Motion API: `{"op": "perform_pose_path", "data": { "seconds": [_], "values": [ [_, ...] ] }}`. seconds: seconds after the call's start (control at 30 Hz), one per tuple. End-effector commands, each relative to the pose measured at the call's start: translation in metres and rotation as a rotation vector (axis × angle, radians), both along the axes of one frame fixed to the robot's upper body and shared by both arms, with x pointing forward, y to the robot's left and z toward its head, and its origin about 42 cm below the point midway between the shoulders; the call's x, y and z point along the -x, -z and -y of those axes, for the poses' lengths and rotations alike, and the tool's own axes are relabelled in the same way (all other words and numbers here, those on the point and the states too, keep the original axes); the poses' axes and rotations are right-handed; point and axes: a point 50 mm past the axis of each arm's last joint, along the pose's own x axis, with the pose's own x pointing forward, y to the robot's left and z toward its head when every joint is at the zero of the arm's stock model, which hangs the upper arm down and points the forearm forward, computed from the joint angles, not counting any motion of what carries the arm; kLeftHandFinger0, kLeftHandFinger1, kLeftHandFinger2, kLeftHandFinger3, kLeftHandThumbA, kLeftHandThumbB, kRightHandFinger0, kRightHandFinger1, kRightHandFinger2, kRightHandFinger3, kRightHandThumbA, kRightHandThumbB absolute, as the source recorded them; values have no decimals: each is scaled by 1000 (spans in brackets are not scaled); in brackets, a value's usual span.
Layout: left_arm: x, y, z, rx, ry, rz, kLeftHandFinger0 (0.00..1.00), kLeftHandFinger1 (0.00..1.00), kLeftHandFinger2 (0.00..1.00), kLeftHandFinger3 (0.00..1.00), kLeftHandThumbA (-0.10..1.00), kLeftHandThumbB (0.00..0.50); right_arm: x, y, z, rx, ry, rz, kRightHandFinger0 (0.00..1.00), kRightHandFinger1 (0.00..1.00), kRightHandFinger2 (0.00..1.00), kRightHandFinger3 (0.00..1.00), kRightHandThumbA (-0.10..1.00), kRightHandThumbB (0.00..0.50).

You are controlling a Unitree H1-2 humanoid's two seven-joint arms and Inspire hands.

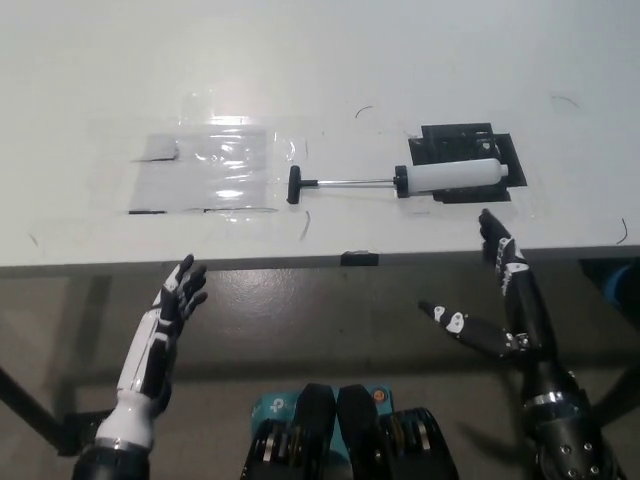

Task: The robot uses right hand to pick up a small white air pumper and uses its left hand to compress it, and then puts it on the desk

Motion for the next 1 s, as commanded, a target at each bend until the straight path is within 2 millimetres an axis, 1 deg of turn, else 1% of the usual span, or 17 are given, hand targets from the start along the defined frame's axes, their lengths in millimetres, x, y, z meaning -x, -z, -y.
{"op": "perform_pose_path", "data": {
  "seconds": [0.0, 0.07, 0.13, 0.17, 0.2, 0.23, 0.3, 0.4, 0.43, 0.5, 0.57, 0.6, 0.67, 0.7, 0.77, 0.83, 0.97],
  "values": [
    [1, -15, 0, -10, 36, 67, 1000, 1000, 1000, 1000, 1000, 282, 16, -29, 3, 3, 76, 211, 1000, 1000, 1000, 1000, 1000, 241],
    [4, -17, 1, -8, 39, 70, 1000, 1000, 1000, 1000, 1000, 286, 23, -37, 5, 38, 123, 267, 1000, 1000, 1000, 1000, 1000, 238],
    [6, -18, 2, -11, 43, 77, 1000, 1000, 1000, 1000, 1000, 286, 25, -44, 7, 53, 147, 308, 1000, 1000, 1000, 1000, 1000, 256],
    [8, -18, 3, -13, 41, 74, 1000, 1000, 1000, 1000, 1000, 298, 24, -53, 10, 76, 152, 321, 1000, 1000, 1000, 1000, 1000, 296],
    [10, -18, 3, -15, 39, 72, 1000, 1000, 1000, 1000, 1000, 302, 23, -57, 10, 90, 146, 326, 1000, 1000, 1000, 1000, 1000, 316],
    [13, -18, 4, -20, 43, 77, 1000, 1000, 1000, 1000, 1000, 296, 19, -64, 12, 114, 133, 340, 1000, 1000, 1000, 1000, 1000, 326],
    [18, -17, 5, -22, 50, 85, 1000, 1000, 1000, 1000, 1000, 285, 7, -84, 15, 218, 100, 344, 1000, 1000, 1000, 1000, 1000, 380],
    [23, -16, 5, -24, 53, 83, 1000, 1000, 1000, 1000, 1000, 285, -5, -103, 20, 319, 57, 333, 1000, 1000, 1000, 1000, 1000, 408],
    [28, -14, 4, -26, 49, 74, 1000, 1000, 1000, 1000, 1000, 294, -12, -120, 24, 426, 19, 289, 1000, 1000, 1000, 1000, 1000, 374],
    [29, -13, 4, -27, 52, 76, 1000, 1000, 1000, 1000, 1000, 294, -18, -136, 31, 528, -10, 251, 1000, 1000, 1000, 1000, 1000, 359],
    [33, -13, 1, -37, 44, 75, 1000, 1000, 1000, 1000, 1000, 296, -34, -155, 36, 610, -76, 234, 1000, 1000, 1000, 1000, 995, 315],
    [35, -13, 1, -36, 41, 72, 1000, 1000, 1000, 1000, 1000, 293, -41, -162, 38, 655, -95, 216, 1000, 1000, 1000, 1000, 961, 310],
    [38, -13, 0, -33, 38, 70, 1000, 1000, 1000, 1000, 1000, 292, -52, -170, 39, 691, -117, 197, 1000, 1000, 1000, 1000, 909, 309],
    [40, -12, -1, -35, 39, 69, 1000, 1000, 1000, 1000, 1000, 291, -63, -176, 39, 706, -135, 177, 1000, 1000, 1000, 1000, 841, 302],
    [39, -11, -2, -45, 41, 63, 1000, 1000, 1000, 1000, 1000, 281, -82, -180, 37, 726, -164, 163, 1000, 1000, 1000, 1000, 793, 303],
    [41, -8, -2, -44, 47, 50, 1000, 1000, 1000, 1000, 1000, 293, -104, -185, 32, 798, -186, 125, 1000, 1000, 1000, 1000, 828, 318],
    [45, -5, -5, -44, 44, 46, 1000, 1000, 1000, 1000, 1000, 284, -141, -192, 23, 892, -219, 39, 1000, 1000, 1000, 1000, 864, 353]
  ]
}}
